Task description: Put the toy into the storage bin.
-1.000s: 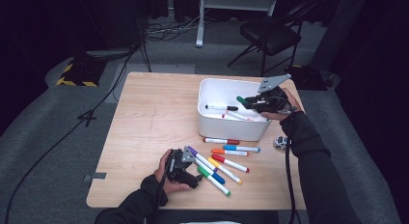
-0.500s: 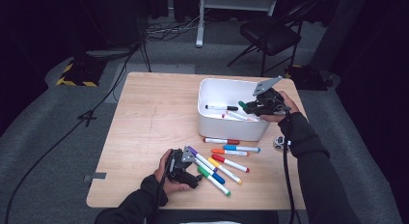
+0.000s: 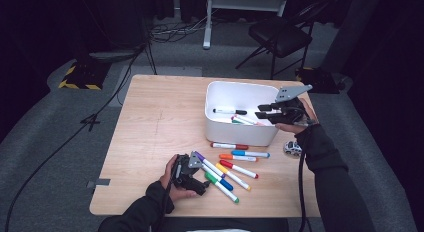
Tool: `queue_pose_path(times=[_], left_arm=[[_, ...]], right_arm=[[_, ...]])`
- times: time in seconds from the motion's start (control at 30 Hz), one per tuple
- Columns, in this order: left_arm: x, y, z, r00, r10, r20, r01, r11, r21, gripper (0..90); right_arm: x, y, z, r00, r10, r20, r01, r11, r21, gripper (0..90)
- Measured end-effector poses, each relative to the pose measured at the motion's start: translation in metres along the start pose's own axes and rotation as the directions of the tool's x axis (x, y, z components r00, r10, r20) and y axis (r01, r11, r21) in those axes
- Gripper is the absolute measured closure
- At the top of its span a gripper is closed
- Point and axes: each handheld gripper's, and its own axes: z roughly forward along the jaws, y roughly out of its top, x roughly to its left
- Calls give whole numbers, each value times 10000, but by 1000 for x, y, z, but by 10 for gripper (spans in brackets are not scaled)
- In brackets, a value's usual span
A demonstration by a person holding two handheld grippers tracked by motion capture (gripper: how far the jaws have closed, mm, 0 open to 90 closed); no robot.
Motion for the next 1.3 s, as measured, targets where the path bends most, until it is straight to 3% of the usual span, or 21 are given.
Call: queue_pose_path(times=[0.23,0.53,0.7,0.93,1.03,1.3], left_arm=[[0,0,0,10000,0,12,0,10000,14,6],[0,0,0,10000,-2,-3,2,10000,-8,6],[0,0,0,10000,2,15,-2,10000,12,6],[0,0,0,10000,1,-4,-1,10000,-6,6],[0,0,0,10000,3,12,-3,10000,13,6],[0,0,0,10000,3,14,-3,10000,12,6]], right_arm=[[24,-15,-20,9991,-241,-343,205,9948,-999,683],[57,-40,-22,9920,-876,-911,743,9873,-1405,699],[76,-51,-2,9832,-1181,-1392,1022,9879,-1163,707],[99,-67,46,9686,-1139,-2210,1131,9934,-164,714],[106,-71,62,9642,-906,-2492,966,9953,117,717],[115,-81,90,9629,-797,-2579,1032,9915,787,727]])
